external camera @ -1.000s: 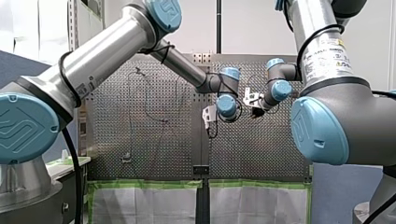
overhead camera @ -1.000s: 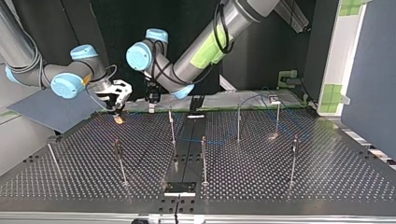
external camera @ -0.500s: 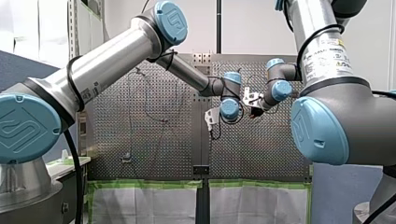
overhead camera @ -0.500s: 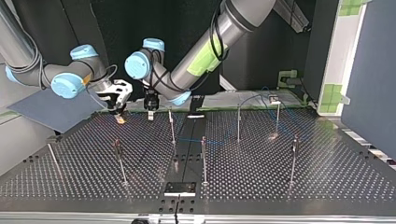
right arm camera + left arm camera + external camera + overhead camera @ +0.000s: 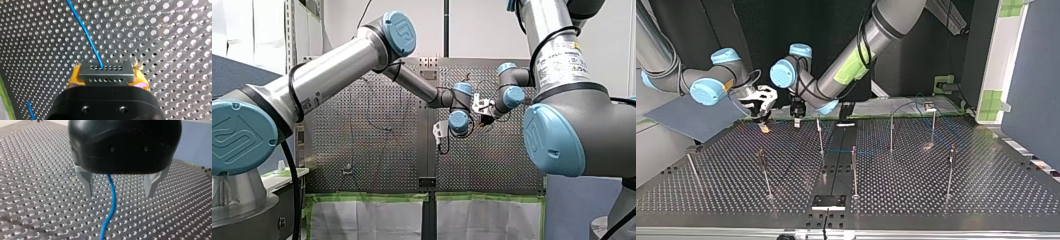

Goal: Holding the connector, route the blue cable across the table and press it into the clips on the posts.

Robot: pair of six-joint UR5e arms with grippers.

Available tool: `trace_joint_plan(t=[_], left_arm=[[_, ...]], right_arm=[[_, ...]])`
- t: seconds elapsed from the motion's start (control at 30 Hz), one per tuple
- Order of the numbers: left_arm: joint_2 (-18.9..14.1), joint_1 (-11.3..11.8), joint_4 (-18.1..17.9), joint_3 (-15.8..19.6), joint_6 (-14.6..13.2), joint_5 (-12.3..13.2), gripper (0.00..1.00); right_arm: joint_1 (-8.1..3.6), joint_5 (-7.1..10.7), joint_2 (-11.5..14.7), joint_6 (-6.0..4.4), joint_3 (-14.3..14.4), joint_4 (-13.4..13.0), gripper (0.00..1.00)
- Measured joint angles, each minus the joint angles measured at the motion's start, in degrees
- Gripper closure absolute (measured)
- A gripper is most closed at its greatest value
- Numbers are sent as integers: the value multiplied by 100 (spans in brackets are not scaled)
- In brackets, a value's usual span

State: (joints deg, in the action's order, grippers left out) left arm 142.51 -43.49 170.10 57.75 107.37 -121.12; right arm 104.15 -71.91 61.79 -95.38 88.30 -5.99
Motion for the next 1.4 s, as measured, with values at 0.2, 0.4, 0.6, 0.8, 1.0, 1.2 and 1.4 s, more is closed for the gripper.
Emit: trace_joint_plan(t=[0.2, 0.4, 0.6, 0.8, 1.0, 1.2, 1.4], left_arm=[[7, -25, 18, -130, 15, -149, 0], [8, -68, -14, -150, 6, -235, 20], [8, -94, -90, -151, -20, -251, 86], [8, -99, -128, -152, -13, -262, 100], [8, -100, -112, -152, 12, -352, 100], [-16, -99, 3, -152, 53, -543, 100], [-63, -105, 113, -152, 81, -596, 100]], right_arm=[[0, 0, 0, 0, 0, -7, 100], [2, 0, -2, 0, 0, -8, 100], [3, 18, -2, 0, 0, -9, 100], [3, 25, -2, 0, 0, -15, 100], [3, 30, 1, 0, -1, -17, 100], [1, 56, 16, 10, -93, 32, 100], [-4, 64, 206, -24, -165, 97, 100]])
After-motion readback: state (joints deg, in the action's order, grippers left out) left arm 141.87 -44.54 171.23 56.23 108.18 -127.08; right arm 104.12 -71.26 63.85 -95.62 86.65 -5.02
